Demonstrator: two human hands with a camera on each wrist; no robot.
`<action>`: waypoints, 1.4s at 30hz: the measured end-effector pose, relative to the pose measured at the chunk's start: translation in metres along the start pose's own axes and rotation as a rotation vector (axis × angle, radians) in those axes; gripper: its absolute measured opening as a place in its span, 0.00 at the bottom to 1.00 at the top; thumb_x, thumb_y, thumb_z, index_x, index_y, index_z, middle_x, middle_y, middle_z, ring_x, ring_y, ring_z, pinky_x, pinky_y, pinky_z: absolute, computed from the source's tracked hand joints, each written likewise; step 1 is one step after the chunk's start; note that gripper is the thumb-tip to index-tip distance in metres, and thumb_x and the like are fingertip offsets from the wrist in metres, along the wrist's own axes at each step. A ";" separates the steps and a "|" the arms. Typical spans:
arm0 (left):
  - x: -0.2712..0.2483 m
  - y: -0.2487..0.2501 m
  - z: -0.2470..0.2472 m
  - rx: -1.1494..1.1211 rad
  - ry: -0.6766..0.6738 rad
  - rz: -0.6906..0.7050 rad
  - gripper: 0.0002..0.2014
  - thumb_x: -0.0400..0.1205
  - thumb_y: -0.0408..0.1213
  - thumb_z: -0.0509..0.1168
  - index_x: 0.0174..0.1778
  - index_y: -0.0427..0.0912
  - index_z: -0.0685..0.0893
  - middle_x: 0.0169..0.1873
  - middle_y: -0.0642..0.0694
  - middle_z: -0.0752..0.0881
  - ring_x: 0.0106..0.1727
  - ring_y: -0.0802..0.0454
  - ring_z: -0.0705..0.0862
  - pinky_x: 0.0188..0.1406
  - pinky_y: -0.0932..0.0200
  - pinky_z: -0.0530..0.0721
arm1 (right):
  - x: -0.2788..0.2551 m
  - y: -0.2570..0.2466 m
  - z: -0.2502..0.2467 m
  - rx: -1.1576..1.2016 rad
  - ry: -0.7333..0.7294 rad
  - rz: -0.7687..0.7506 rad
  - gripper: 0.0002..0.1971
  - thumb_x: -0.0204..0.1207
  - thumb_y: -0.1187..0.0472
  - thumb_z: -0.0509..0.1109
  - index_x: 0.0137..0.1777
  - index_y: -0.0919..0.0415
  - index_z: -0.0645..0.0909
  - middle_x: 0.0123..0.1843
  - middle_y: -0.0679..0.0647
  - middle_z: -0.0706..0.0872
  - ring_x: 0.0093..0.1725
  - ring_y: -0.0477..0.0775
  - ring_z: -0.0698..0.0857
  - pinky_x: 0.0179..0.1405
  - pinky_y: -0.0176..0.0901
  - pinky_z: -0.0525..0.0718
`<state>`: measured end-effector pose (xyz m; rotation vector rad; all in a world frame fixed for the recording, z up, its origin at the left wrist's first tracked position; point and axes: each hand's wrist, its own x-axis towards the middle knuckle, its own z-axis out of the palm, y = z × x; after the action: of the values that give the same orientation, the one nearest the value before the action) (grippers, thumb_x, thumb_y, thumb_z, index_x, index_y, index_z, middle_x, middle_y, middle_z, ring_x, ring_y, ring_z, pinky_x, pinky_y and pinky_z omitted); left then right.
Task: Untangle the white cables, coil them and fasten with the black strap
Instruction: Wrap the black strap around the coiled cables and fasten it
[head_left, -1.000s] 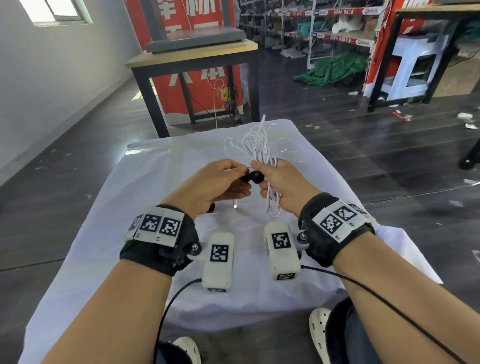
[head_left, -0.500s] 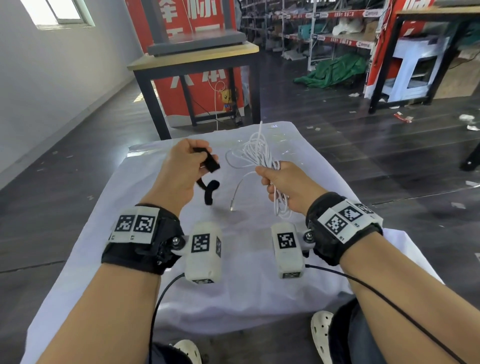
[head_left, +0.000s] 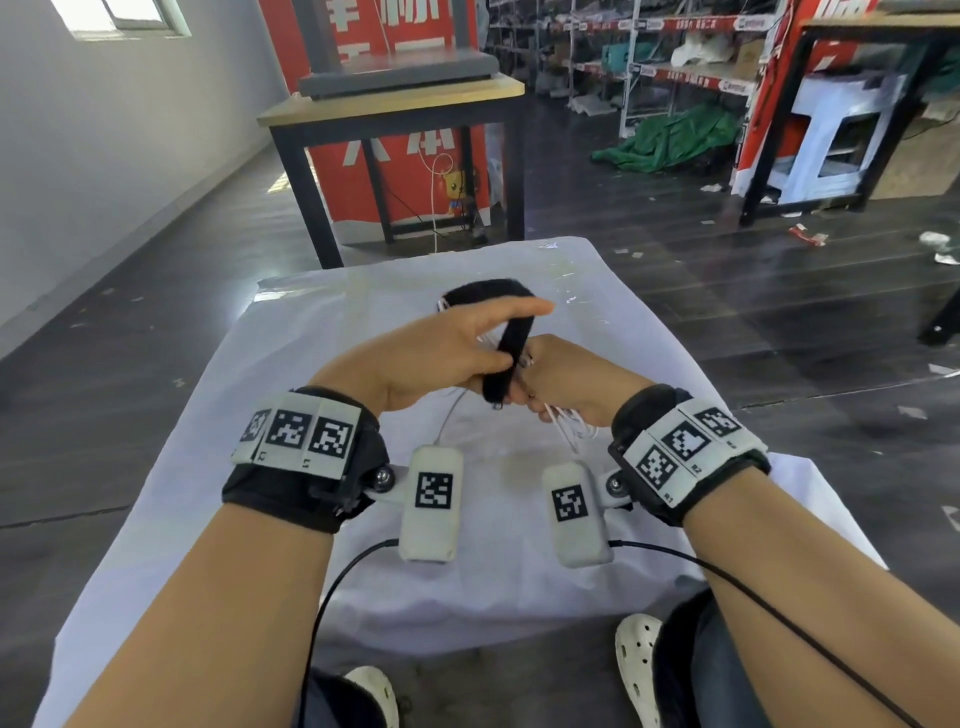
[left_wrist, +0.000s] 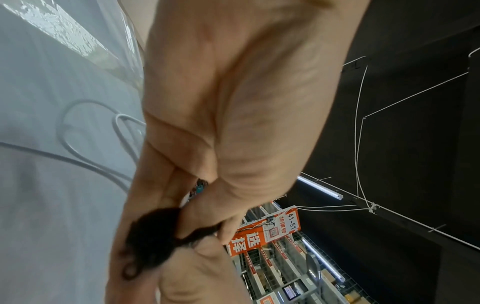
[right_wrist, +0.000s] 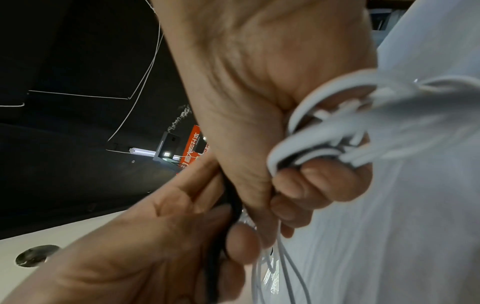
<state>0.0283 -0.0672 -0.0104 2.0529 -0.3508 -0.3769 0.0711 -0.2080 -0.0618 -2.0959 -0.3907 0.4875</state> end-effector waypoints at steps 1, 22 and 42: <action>0.001 -0.003 0.000 0.003 -0.044 -0.042 0.29 0.85 0.21 0.56 0.77 0.55 0.70 0.61 0.43 0.83 0.50 0.44 0.90 0.53 0.51 0.89 | 0.000 -0.001 0.000 -0.047 -0.018 -0.004 0.12 0.79 0.70 0.56 0.39 0.67 0.79 0.31 0.57 0.80 0.26 0.51 0.72 0.24 0.39 0.72; 0.005 -0.024 -0.007 0.117 -0.130 -0.106 0.35 0.81 0.21 0.64 0.79 0.58 0.66 0.54 0.44 0.85 0.48 0.47 0.91 0.40 0.64 0.86 | -0.011 -0.006 -0.008 0.133 -0.281 0.002 0.11 0.84 0.55 0.62 0.47 0.63 0.74 0.31 0.52 0.73 0.21 0.45 0.64 0.20 0.34 0.65; 0.015 -0.029 -0.002 0.622 0.120 -0.023 0.03 0.82 0.37 0.67 0.50 0.45 0.81 0.24 0.61 0.85 0.20 0.60 0.85 0.23 0.72 0.78 | -0.001 0.001 -0.002 0.087 0.018 -0.171 0.20 0.77 0.53 0.71 0.60 0.60 0.66 0.32 0.55 0.81 0.23 0.48 0.73 0.22 0.38 0.73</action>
<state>0.0457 -0.0574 -0.0369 2.6748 -0.4052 -0.1632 0.0707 -0.2103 -0.0613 -1.9615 -0.5240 0.3776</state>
